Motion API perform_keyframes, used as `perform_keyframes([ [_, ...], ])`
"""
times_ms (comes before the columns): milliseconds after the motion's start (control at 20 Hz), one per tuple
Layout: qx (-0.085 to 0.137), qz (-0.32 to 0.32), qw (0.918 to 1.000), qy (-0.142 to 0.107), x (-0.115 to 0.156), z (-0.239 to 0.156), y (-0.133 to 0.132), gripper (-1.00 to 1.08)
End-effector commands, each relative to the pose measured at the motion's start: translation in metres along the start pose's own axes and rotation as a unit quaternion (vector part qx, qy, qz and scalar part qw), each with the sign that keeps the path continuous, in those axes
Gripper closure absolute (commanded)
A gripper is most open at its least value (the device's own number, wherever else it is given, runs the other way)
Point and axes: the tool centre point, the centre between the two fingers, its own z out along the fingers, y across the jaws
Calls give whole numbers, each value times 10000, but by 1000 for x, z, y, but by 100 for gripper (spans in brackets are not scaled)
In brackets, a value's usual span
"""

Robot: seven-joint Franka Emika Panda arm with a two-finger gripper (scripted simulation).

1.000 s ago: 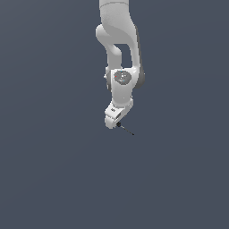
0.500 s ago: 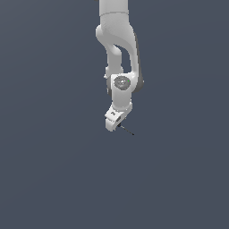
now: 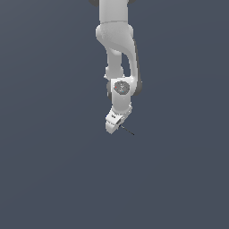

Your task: Pick up the object and move it to a goal position.

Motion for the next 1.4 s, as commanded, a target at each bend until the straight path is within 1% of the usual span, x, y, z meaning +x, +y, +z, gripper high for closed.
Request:
perform_keyframes([
  [0, -3, -1, 10000, 2, 0, 0, 0, 108],
  [550, -5, 1, 10000, 4, 3, -2, 0, 108],
  [750, -5, 1, 10000, 4, 13, -11, -1, 108],
  [1100, -1, 0, 10000, 5, 41, -35, -4, 108],
  [1350, -1, 0, 10000, 5, 48, -40, -4, 108],
])
